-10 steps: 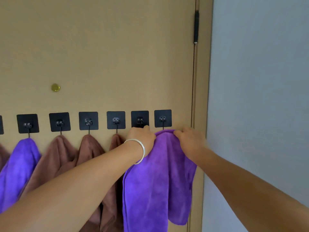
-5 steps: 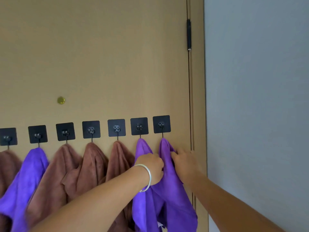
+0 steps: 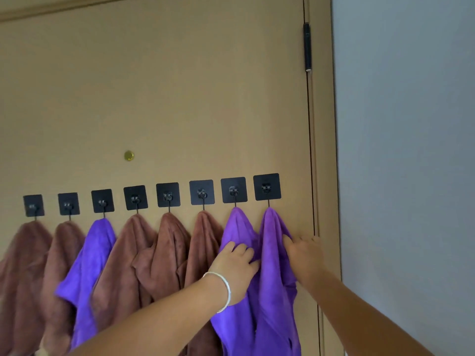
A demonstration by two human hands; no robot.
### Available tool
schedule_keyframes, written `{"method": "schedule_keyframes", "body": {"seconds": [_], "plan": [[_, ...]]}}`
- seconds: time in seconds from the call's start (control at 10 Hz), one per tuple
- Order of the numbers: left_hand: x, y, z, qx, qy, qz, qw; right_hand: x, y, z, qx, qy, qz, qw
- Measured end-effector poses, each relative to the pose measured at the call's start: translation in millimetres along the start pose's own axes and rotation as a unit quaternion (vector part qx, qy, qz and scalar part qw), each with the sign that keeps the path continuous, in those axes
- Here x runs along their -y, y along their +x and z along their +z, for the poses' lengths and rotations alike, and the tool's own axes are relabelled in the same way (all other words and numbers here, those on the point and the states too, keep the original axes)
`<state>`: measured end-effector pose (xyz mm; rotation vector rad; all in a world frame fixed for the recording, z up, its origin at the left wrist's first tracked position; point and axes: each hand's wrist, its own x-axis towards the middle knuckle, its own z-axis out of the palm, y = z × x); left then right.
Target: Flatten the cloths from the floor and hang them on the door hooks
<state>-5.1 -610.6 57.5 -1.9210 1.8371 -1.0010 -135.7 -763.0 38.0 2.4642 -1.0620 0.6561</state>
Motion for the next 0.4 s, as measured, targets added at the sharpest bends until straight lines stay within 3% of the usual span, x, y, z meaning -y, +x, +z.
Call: {"method": "schedule_keyframes", "body": {"seconds": [0.2, 0.3, 0.4], "plan": [[11.6, -39.4, 12.9, -0.010, -0.016, 0.044, 0.999, 7.1, -9.7, -21.6, 0.023, -0.006, 0.031, 0.999], [29.8, -59.1, 14.0, -0.091, -0.039, 0.063, 0.993, 9.6, -15.9, -43.8, -0.022, 0.015, 0.053, 0.998], [55.1, -80.1, 12.0, -0.127, -0.051, 0.022, 0.990, 19.6, -14.0, -64.5, -0.110, 0.040, 0.077, 0.990]]}}
